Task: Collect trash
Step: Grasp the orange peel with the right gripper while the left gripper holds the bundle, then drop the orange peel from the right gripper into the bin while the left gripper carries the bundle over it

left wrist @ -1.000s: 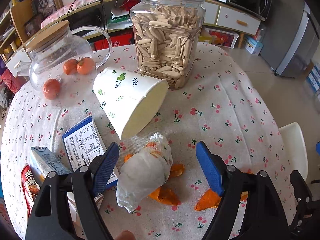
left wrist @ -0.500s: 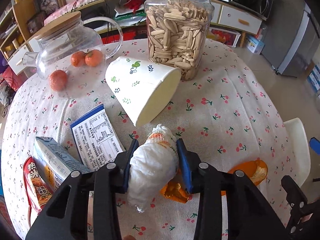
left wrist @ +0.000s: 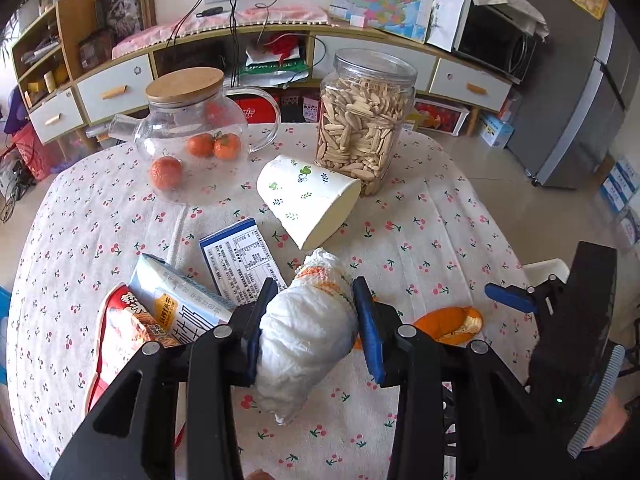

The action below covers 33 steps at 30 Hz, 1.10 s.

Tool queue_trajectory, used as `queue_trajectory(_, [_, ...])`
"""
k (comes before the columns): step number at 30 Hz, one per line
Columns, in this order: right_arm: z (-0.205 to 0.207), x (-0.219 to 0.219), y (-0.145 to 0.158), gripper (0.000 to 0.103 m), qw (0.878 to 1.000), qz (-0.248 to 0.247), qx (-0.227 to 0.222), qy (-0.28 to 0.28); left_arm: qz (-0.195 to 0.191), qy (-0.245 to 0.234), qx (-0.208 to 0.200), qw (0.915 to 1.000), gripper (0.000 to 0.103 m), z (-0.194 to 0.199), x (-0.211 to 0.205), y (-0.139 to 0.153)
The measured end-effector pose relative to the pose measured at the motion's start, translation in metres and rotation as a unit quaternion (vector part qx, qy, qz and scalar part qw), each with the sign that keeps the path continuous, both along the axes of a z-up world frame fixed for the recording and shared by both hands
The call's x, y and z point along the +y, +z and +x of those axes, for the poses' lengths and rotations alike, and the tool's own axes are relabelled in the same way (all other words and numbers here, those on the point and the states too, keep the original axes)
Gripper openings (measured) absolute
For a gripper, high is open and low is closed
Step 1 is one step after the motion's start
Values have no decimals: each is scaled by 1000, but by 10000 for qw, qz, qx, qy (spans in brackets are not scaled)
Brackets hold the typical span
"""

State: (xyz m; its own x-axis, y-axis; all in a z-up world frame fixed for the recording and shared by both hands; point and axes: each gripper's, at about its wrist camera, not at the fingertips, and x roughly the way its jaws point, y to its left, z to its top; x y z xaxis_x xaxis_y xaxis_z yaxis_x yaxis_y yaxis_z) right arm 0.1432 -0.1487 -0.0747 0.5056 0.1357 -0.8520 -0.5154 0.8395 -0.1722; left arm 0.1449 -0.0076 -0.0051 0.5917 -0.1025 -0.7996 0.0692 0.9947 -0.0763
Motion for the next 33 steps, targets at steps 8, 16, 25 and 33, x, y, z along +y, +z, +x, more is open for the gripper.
queue_trajectory(8, [13,-1,4,23,9970,637,409,-177,76,135,-36,9999,39,-13,10,2])
queue_trajectory(16, [4,-19,28,14,9937,987,51,-524,39,278,-85,9996,39,-17,5,0])
queue_trajectory(25, [-4,-44,52,13,9880,1163,-408,-932,76,276,-320,9991,39,-22,-10,13])
queue_trajectory(33, [-16,-92,73,13,9719,1341,-846,-1739,58,191,-504,9985,39,-27,-35,23])
